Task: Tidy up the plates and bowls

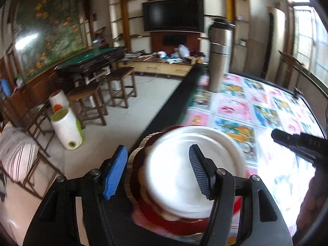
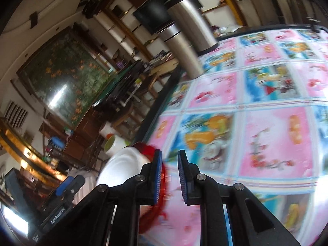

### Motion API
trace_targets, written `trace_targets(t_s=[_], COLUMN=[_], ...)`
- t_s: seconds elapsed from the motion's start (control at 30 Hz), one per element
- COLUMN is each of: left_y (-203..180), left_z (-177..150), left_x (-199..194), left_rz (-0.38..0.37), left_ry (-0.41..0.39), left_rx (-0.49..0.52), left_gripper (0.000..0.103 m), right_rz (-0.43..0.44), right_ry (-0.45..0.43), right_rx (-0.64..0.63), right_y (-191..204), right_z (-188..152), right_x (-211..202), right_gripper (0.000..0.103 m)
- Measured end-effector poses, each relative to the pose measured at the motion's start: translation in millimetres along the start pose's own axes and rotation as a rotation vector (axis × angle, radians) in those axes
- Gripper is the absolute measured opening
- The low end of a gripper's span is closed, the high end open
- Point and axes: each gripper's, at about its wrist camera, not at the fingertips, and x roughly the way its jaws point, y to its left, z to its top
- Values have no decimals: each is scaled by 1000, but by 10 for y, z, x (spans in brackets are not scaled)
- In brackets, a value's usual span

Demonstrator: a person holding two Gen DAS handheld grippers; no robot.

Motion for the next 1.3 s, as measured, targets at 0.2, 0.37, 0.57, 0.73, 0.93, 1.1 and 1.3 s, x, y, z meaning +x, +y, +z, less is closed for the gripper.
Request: trace_targets(t_s=[0.2, 0.37, 0.57, 0.73, 0.93, 1.1, 1.3], left_y=[-540, -804, -855, -804, -664, -445, -165], left_z=[17, 39, 35, 31, 2, -4, -10], left_x=[-130, -308, -408, -398, -405, -418, -432], left_rz=[-53, -67, -42, -15, 25, 63, 94], left_ry=[-46, -113, -130, -111, -105, -107, -104], left_rx=[99, 116, 99, 80, 46, -1, -56], left_gripper=[68, 77, 82, 82, 82, 82, 84], right_rz=[-24, -22, -6, 21, 51, 88, 88], right_ry=[-80, -141, -171, -156, -132, -152, -192], right_rx=[5, -73, -172, -201, -243, -286, -350], right_y=[-438, -544, -451, -339, -91, 186, 550], right_z=[66, -14, -231, -343, -456, -543, -576], right_x=[-383, -714, -933, -899, -771, -732, -720], right_gripper=[22, 30, 34, 42, 52, 62, 67])
